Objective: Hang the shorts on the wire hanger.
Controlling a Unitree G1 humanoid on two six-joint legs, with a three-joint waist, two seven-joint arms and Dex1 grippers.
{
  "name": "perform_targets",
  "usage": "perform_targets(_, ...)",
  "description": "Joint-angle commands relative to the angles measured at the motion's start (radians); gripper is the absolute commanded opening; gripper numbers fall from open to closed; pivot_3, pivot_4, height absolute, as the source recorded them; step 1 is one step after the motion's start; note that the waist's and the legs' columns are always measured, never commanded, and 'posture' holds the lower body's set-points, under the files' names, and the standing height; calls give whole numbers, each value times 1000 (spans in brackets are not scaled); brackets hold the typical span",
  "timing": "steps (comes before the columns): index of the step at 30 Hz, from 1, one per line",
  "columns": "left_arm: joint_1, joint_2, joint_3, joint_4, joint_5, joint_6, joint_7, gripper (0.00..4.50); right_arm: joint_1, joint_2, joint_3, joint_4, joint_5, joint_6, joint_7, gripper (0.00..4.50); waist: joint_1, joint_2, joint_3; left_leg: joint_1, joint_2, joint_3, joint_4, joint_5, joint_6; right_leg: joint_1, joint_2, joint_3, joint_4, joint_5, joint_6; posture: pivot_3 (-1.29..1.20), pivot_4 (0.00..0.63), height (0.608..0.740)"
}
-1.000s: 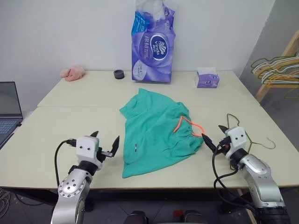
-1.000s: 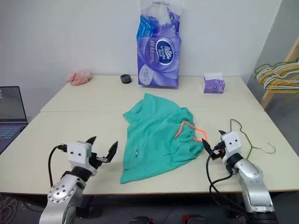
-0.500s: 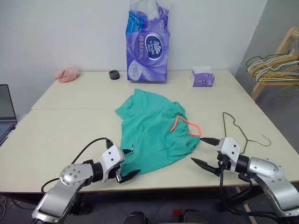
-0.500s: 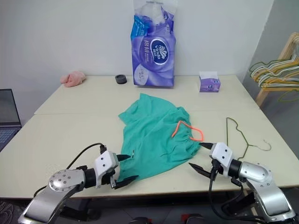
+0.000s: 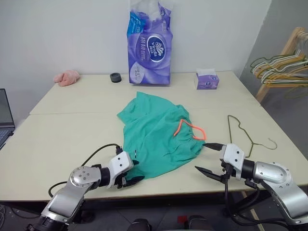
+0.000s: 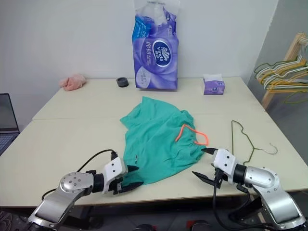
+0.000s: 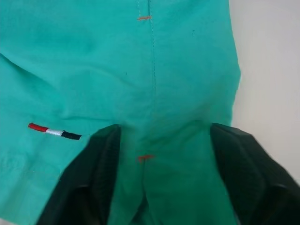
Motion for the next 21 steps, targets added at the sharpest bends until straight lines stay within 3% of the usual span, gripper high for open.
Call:
perform_targets(1,-17,-11,15,38,31,5,47,1826,-44,-22,30,27,-88,-68,-8,4500,-1,0,0,0,0,0,0,0,0,0,0,0,0,0,0,-80,0,740)
perform_targets(7,-65,-19,68,52,1,3,67,25,-229,-48,164,325,-428,-370,-133,4500,-5,-1,0,0,0,1,0,0,0,-1,0,1,1,0,-1,-79,0,740)
perform_targets(16,-151,-19,144,92,-37,10,63,25,-406,16,286,575,-588,-619,-219,4500,-10,-1,0,-1,0,3,0,0,0,-3,0,3,1,1,-2,-59,0,740)
perform_targets(21,-153,-23,157,72,-77,32,36,0,-453,78,330,609,-609,-657,-213,3243,-22,-2,-1,-1,1,2,0,0,0,-3,0,2,1,2,-3,-51,0,740)
